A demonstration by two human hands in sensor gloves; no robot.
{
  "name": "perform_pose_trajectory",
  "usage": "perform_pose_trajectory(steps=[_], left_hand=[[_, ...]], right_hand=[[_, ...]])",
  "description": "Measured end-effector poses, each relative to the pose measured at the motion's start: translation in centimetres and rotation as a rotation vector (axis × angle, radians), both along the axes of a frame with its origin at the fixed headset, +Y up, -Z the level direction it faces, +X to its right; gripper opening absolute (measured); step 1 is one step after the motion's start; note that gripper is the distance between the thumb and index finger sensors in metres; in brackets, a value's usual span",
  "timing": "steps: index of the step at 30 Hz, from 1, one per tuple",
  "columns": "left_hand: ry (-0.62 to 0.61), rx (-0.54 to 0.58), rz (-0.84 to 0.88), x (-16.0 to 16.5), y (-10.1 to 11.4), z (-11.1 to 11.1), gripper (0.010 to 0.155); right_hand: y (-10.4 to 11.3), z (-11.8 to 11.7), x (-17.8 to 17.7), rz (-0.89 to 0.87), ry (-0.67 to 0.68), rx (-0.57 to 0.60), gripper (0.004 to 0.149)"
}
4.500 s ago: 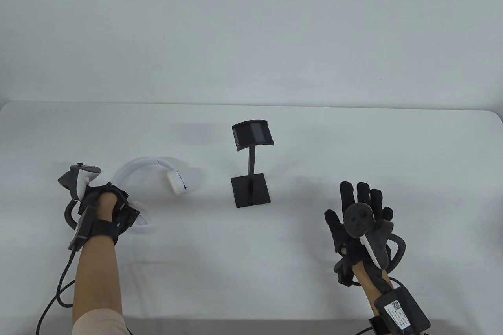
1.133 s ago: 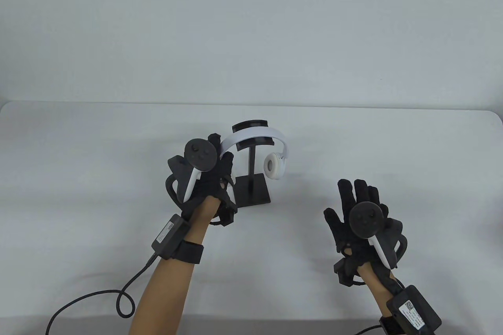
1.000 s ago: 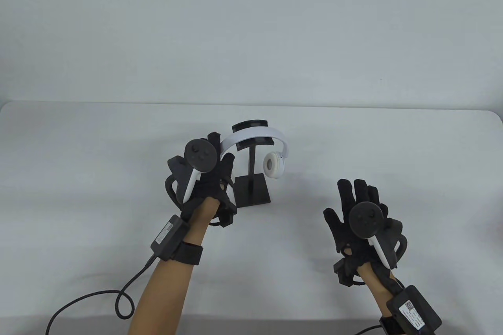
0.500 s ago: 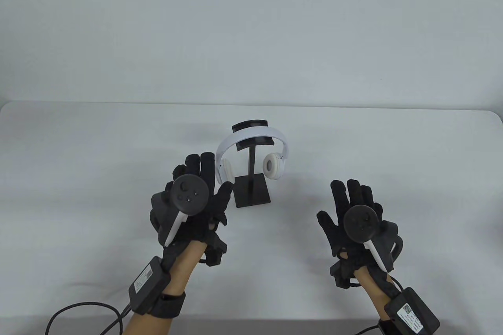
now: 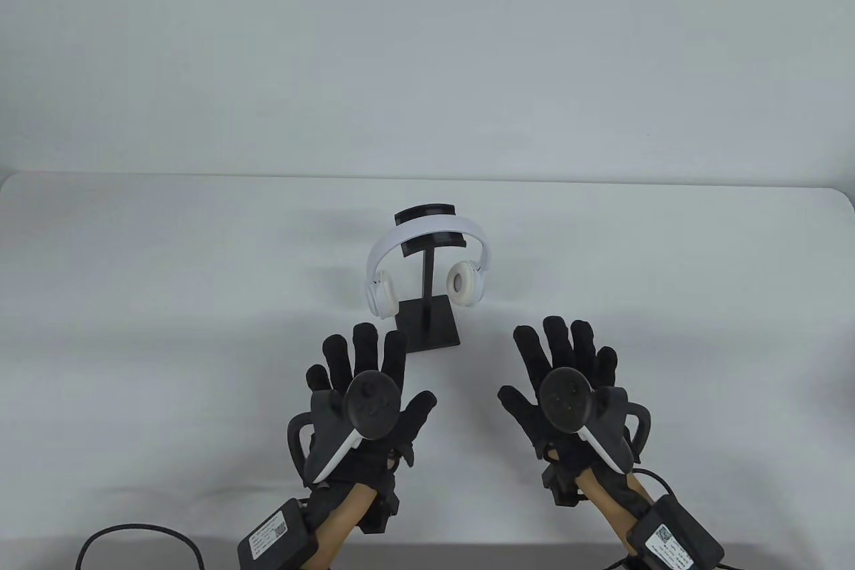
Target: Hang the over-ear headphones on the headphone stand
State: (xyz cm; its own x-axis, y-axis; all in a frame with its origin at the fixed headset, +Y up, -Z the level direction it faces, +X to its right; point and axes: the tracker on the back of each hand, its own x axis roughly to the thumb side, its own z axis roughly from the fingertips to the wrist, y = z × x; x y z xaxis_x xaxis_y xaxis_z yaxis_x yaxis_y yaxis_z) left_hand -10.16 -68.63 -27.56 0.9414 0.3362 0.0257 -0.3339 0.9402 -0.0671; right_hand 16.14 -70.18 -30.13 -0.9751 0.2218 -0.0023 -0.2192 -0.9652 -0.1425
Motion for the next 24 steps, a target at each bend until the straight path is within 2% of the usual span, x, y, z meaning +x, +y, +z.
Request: perform_pose_trajectory(steps=[7,11,14,24], left_hand=[[-0.051,-0.085,-0.029,0.6,-2.0,-0.8,0.083],[-0.047,-0.032,-0.07,0.9,-2.6,-0.9,0.082],[-0.045,-0.055,-0.094,0.8,-2.9,-1.1,0.082],[-0.046,-0.072,-0.081,0.6,-3.4,-1.6,0.08]], right_hand=[[-1.7,-0.3,-1.0,0.071,0.033,-0.059,0.084],[-2.9,-0.6,-1.6,0.127,0.025,-0.074,0.082],[-3.5,-0.7,-2.0,0.15,0.031,-0.09,0.081],[-3.6,-0.8,-1.9,0.141,0.035,-0.105,0.08]])
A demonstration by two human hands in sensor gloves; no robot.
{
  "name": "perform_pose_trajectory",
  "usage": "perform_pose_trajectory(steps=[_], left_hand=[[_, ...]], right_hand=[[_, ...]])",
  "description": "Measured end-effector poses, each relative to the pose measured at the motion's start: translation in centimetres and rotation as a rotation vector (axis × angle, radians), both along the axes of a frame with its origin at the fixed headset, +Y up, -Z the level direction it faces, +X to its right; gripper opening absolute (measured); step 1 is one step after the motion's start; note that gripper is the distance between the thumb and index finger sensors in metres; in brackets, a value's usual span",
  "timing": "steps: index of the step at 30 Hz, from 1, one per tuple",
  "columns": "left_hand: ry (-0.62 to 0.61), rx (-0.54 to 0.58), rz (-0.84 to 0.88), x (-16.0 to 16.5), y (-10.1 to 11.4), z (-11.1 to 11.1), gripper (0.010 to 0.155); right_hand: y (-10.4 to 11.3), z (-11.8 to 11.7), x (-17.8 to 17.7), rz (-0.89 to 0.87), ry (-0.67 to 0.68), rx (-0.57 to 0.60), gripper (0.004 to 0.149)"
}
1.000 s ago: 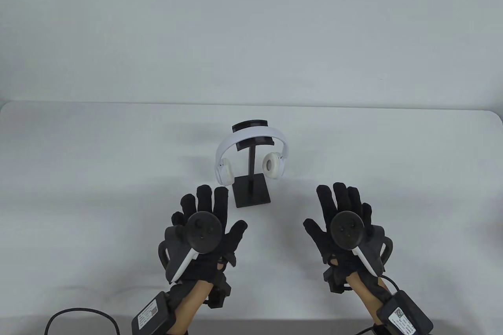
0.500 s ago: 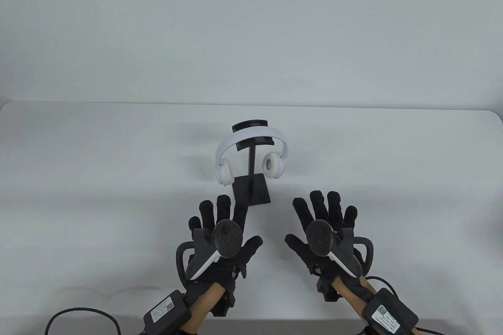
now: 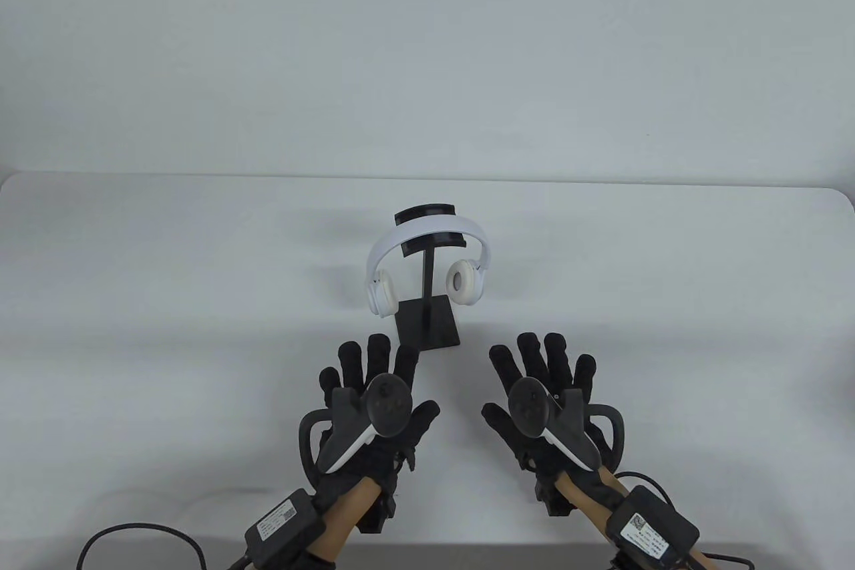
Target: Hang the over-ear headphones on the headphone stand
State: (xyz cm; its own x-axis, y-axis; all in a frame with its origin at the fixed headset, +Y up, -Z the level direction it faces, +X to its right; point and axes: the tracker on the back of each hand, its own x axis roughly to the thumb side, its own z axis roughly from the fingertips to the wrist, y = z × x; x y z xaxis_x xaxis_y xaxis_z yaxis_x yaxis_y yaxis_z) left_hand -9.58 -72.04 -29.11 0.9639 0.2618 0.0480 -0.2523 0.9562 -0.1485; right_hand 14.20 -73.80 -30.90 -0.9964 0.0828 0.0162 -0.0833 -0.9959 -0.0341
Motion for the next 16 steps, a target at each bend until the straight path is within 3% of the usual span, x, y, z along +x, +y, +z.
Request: perform_pose_trajectory(steps=[9,16], left_hand=[[-0.001,0.062,0.05,0.2,1.1,0.0,0.079],[-0.029,0.024,0.038,0.7,0.5,0.1,0.078]], right_hand=[[0.6,-0.3,0.6,-0.049,-0.012,-0.007,0.077],[1.6,-0.4,1.4,-0.09,-0.031,0.022,0.078]])
